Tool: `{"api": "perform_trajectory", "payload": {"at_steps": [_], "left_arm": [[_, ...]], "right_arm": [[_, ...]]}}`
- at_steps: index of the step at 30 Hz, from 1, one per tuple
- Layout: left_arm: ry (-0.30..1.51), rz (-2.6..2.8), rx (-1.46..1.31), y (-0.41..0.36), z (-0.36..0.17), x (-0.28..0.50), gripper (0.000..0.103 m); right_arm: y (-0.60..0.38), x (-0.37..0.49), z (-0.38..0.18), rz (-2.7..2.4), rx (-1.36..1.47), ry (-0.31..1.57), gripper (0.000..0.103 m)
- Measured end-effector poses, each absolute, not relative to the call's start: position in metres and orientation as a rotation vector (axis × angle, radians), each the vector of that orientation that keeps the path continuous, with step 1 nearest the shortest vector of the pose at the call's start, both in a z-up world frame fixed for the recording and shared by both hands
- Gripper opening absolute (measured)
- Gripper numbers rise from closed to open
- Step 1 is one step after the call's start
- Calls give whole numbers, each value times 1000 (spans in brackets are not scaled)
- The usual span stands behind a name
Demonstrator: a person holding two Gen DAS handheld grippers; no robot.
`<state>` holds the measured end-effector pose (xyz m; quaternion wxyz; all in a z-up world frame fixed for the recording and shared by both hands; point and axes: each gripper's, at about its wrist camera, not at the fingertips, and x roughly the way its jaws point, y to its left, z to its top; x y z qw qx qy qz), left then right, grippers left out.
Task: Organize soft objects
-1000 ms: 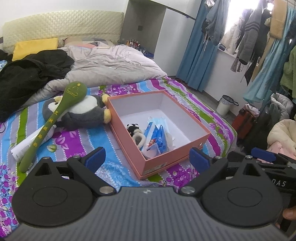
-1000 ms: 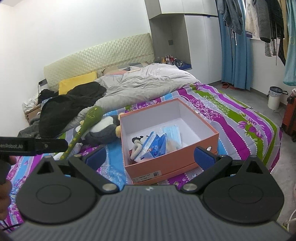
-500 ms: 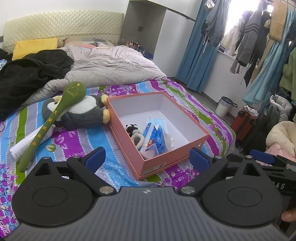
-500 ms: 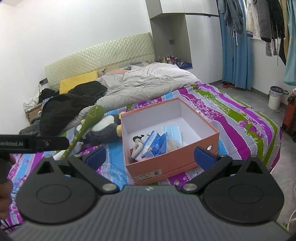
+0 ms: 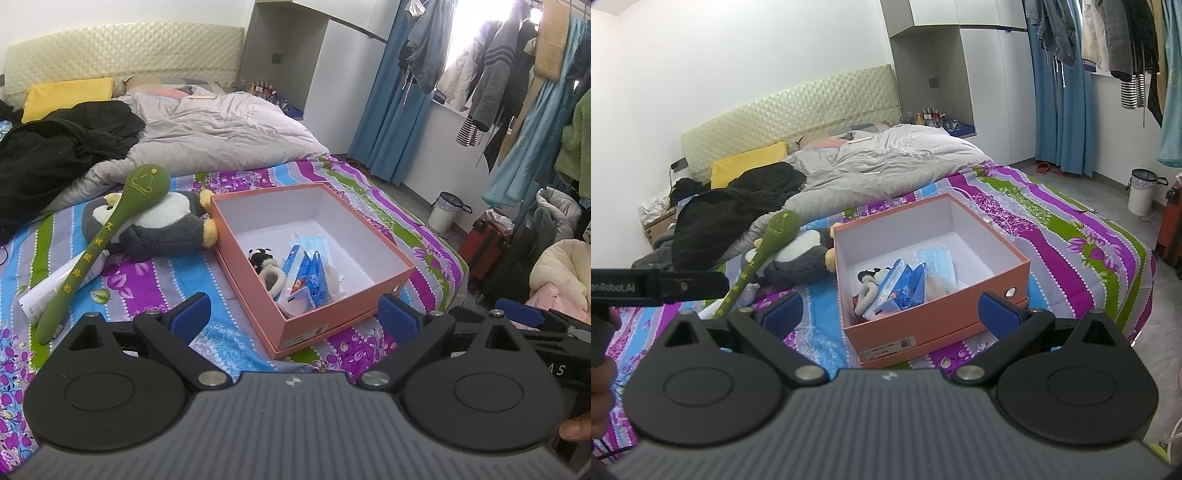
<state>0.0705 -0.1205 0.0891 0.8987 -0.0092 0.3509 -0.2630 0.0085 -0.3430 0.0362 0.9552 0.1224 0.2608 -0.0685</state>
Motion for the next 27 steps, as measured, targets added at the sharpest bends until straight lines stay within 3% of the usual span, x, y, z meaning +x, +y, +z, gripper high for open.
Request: {"api": "perform_trajectory", "payload": {"at_steps": [27], "left_arm": [[725, -551, -26, -117, 85, 69, 99]], "right_arm": [[-342, 9, 34, -132, 241, 530, 103]]}}
